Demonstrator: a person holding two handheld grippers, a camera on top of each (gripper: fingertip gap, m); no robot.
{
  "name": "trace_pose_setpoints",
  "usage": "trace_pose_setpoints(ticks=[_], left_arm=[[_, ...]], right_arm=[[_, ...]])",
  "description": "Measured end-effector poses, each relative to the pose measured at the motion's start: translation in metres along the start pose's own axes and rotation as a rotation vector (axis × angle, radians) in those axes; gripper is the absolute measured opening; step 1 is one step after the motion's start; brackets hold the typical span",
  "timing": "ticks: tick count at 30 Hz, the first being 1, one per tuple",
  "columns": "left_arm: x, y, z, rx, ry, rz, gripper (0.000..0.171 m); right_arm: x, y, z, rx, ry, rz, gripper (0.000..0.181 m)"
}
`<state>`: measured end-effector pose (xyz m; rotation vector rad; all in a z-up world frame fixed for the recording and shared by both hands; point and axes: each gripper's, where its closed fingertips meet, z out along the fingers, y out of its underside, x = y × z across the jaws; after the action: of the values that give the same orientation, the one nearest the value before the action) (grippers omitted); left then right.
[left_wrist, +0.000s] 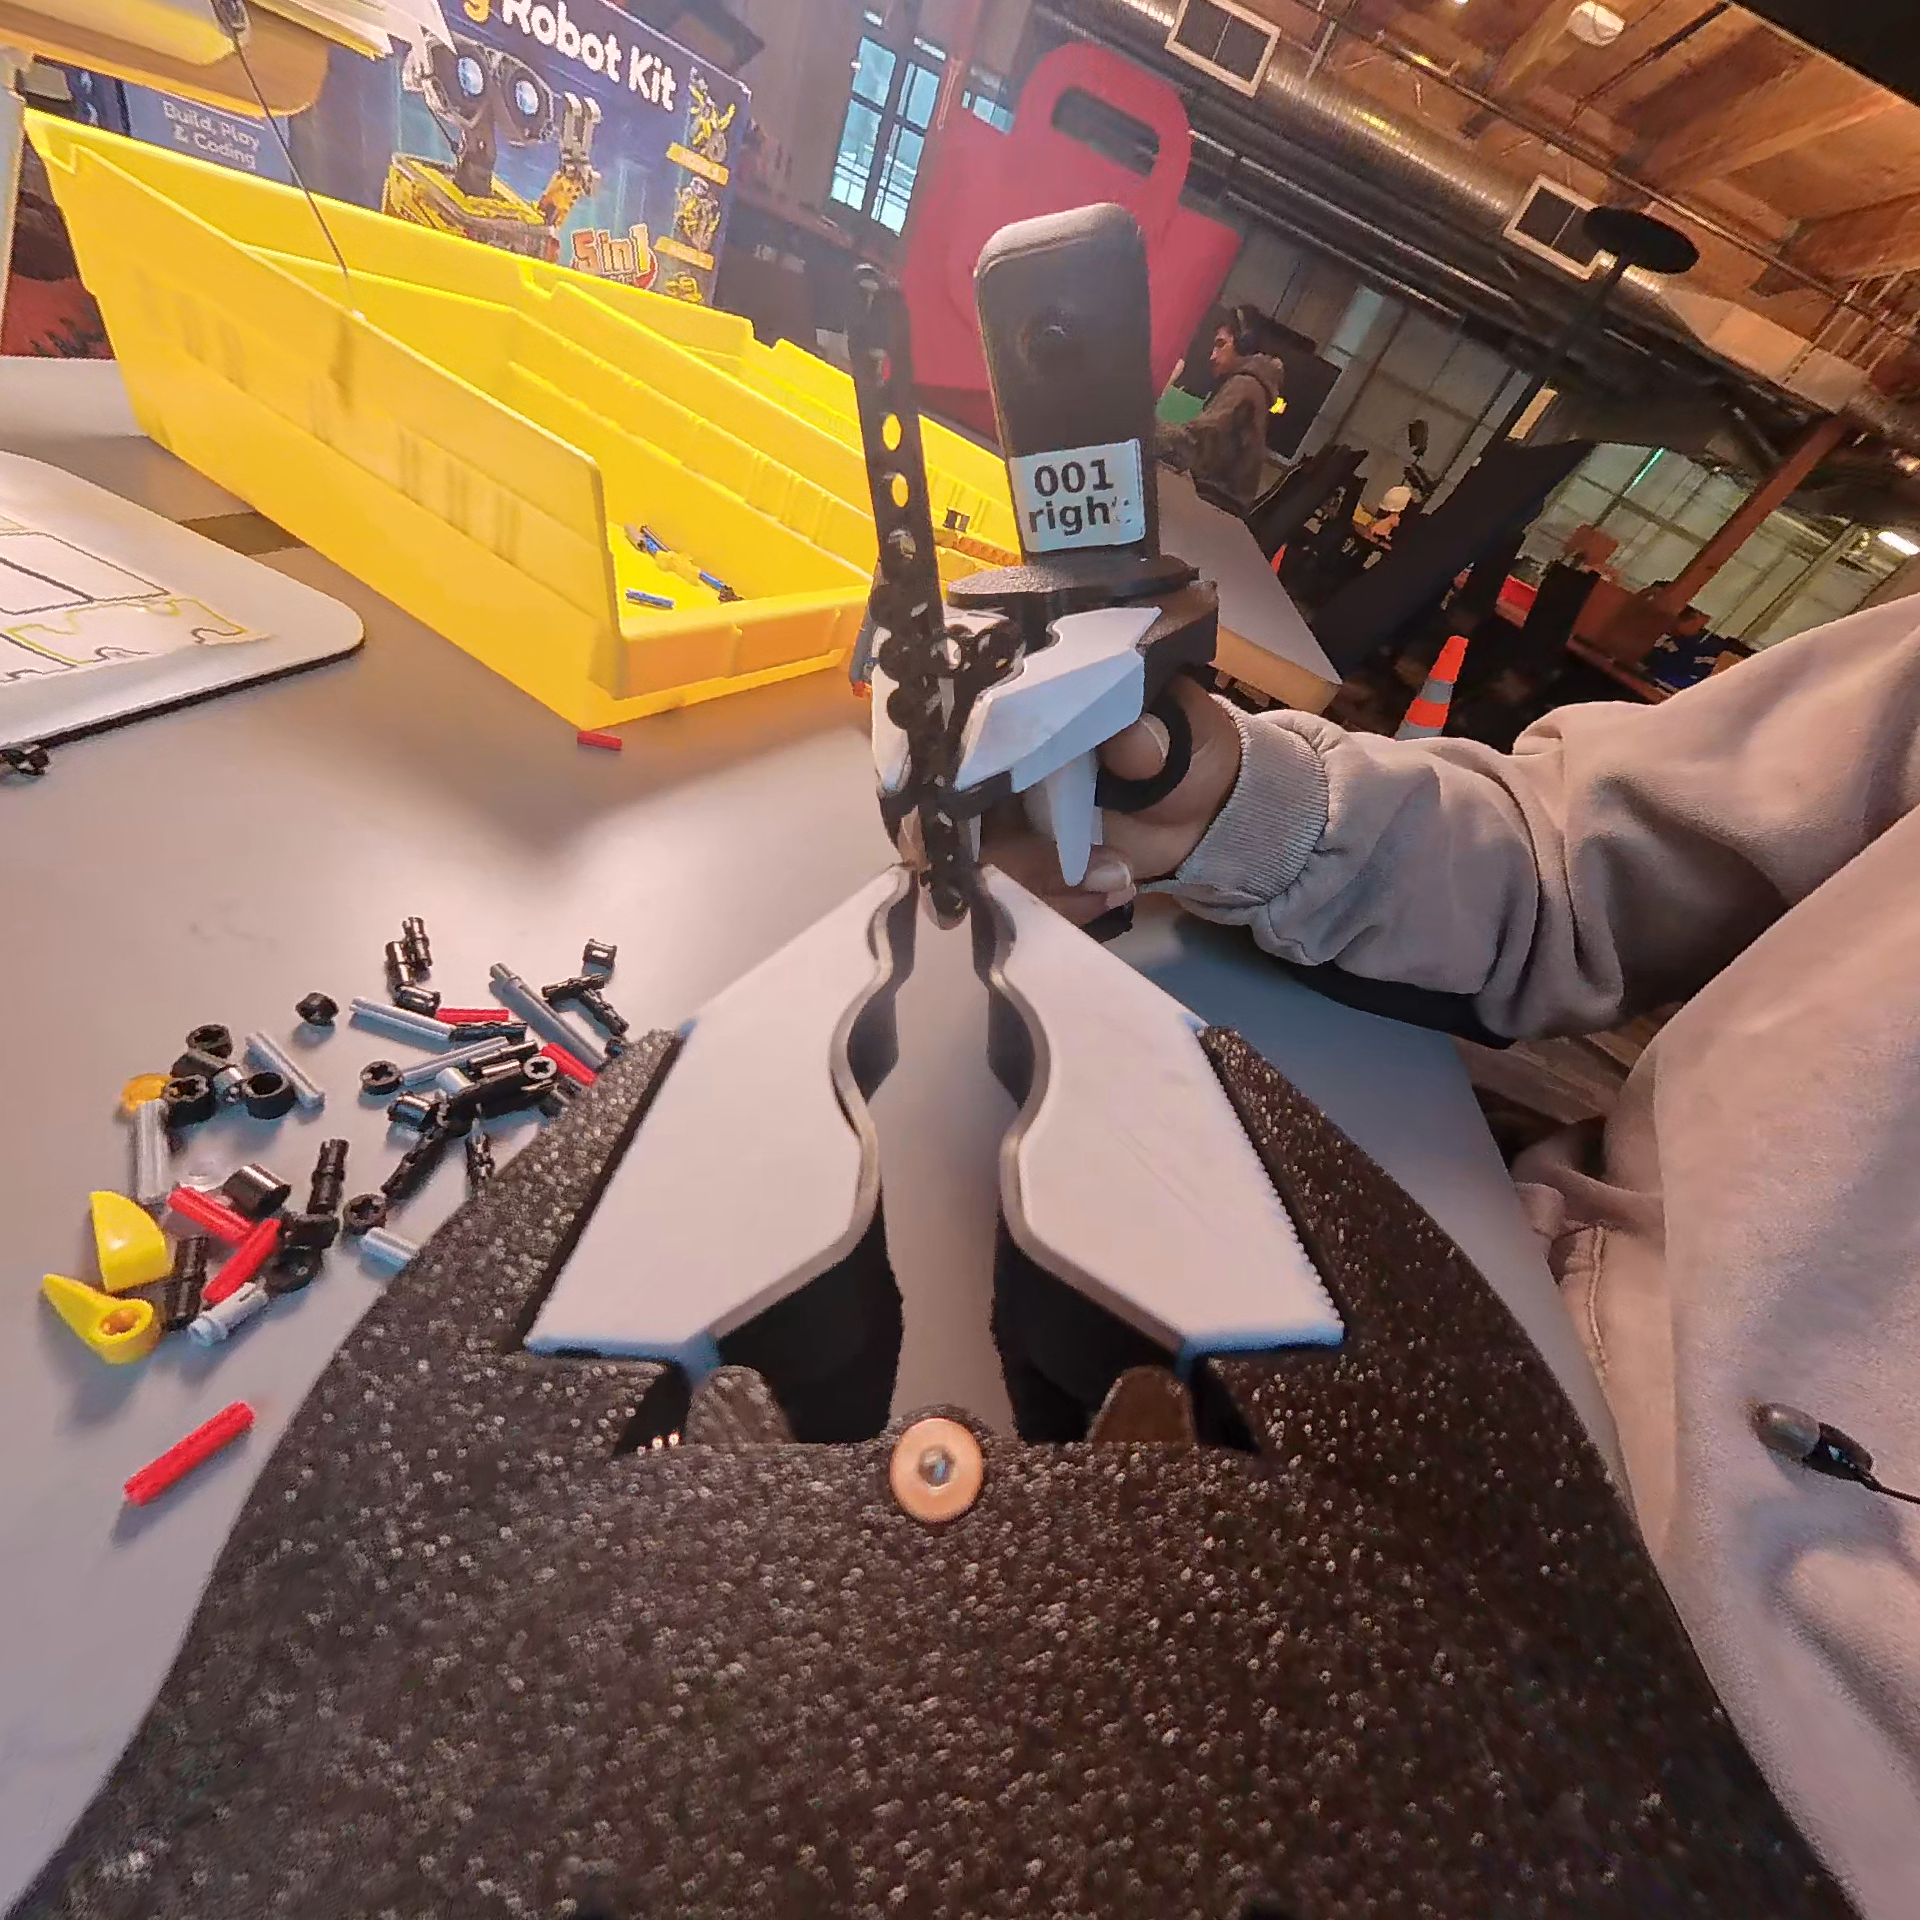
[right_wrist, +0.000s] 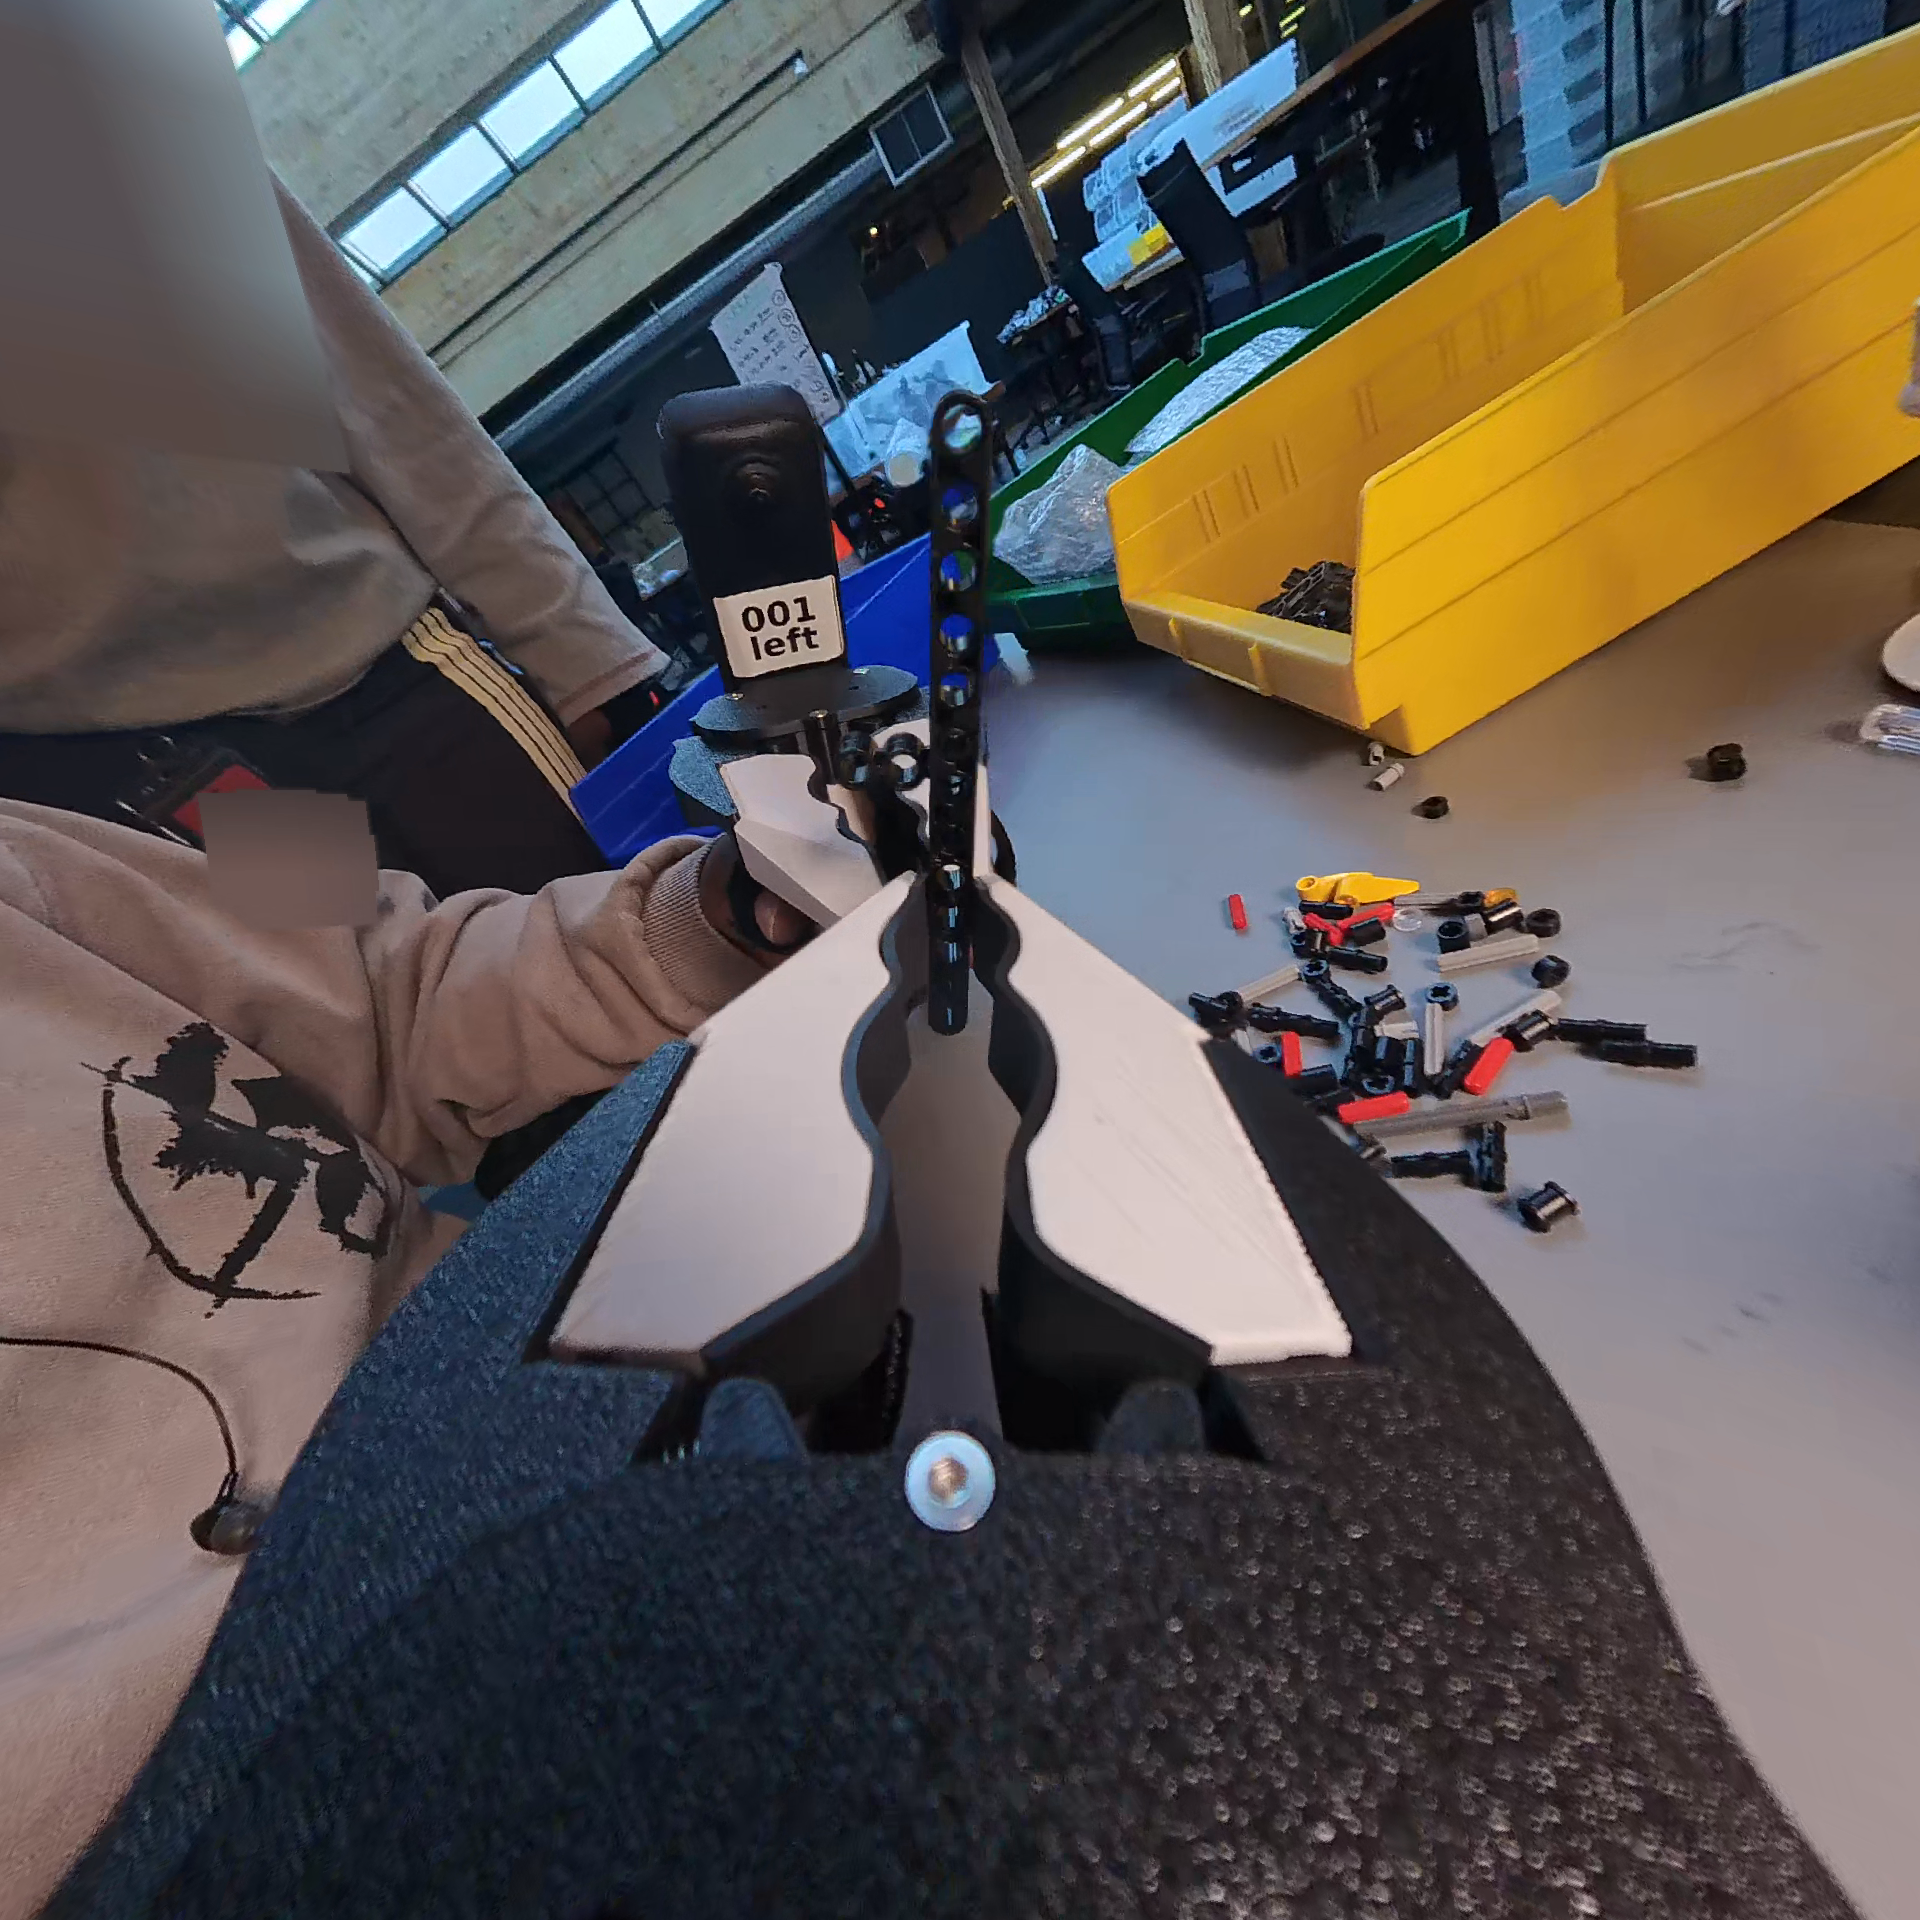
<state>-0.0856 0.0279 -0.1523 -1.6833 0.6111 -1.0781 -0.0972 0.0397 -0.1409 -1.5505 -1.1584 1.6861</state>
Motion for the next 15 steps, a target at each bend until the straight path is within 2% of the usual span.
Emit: trace_pose_setpoints(ticks=[11,15], left_arm=[[0.014,-0.002,-0.001,-0.002,0.044,0.032,0.004],[0.019,-0.01,-0.006,0.038,0.062,0.026,0.004]], right_arm=[[-0.015,-0.001,0.002,0.011,-0.089,0.017,0.006],[-0.02,-0.002,0.001,0.006,-0.103,-0.015,0.013]])
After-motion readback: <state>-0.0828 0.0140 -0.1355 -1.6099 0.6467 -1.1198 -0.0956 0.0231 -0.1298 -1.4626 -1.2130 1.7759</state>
